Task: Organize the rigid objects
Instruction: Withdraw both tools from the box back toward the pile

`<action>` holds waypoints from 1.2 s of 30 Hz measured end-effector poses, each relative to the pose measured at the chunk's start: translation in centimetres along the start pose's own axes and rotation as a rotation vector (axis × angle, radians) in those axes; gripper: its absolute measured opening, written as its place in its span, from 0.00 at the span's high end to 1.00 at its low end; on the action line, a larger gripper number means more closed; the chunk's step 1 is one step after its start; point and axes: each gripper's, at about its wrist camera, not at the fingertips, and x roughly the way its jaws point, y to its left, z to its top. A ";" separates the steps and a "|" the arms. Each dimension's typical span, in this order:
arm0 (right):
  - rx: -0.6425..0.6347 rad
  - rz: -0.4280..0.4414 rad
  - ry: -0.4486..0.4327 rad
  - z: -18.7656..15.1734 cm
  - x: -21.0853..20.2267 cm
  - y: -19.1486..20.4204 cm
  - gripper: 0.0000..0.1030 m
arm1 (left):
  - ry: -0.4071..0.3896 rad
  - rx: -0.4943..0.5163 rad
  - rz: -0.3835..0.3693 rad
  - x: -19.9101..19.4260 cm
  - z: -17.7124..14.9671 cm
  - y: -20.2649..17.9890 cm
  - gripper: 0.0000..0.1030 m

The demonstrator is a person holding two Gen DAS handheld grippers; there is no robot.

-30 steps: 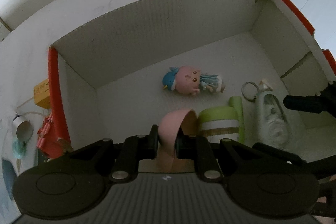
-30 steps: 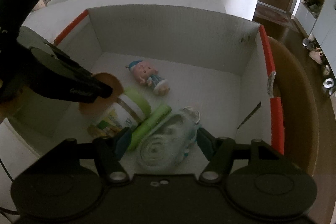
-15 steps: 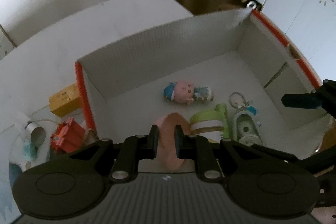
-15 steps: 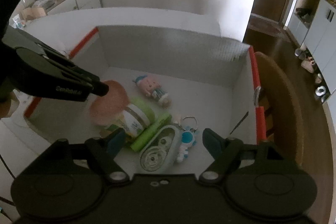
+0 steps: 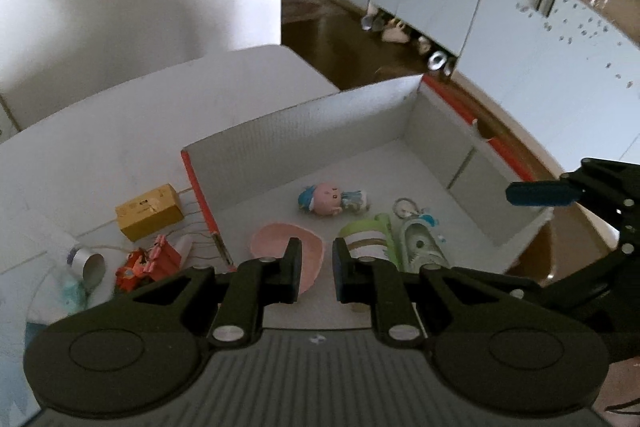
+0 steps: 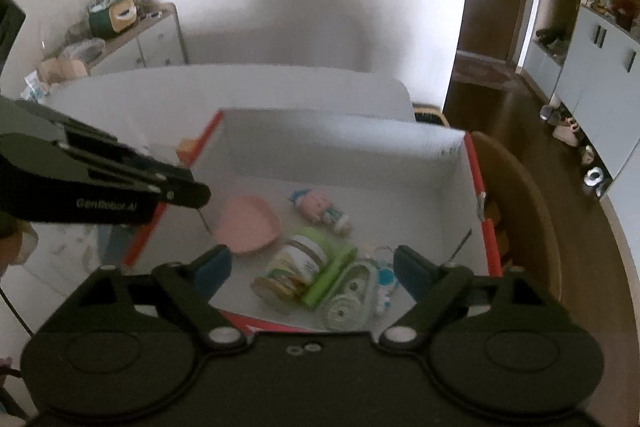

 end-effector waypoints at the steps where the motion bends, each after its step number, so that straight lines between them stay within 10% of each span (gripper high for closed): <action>1: 0.003 0.001 -0.007 0.1 -0.3 0.3 0.14 | -0.008 0.001 -0.007 -0.5 -0.2 0.2 0.85; 36: 0.056 0.063 -0.105 -1.2 -0.8 19.5 0.07 | -0.145 -0.075 -0.034 -10.6 -10.6 17.1 0.85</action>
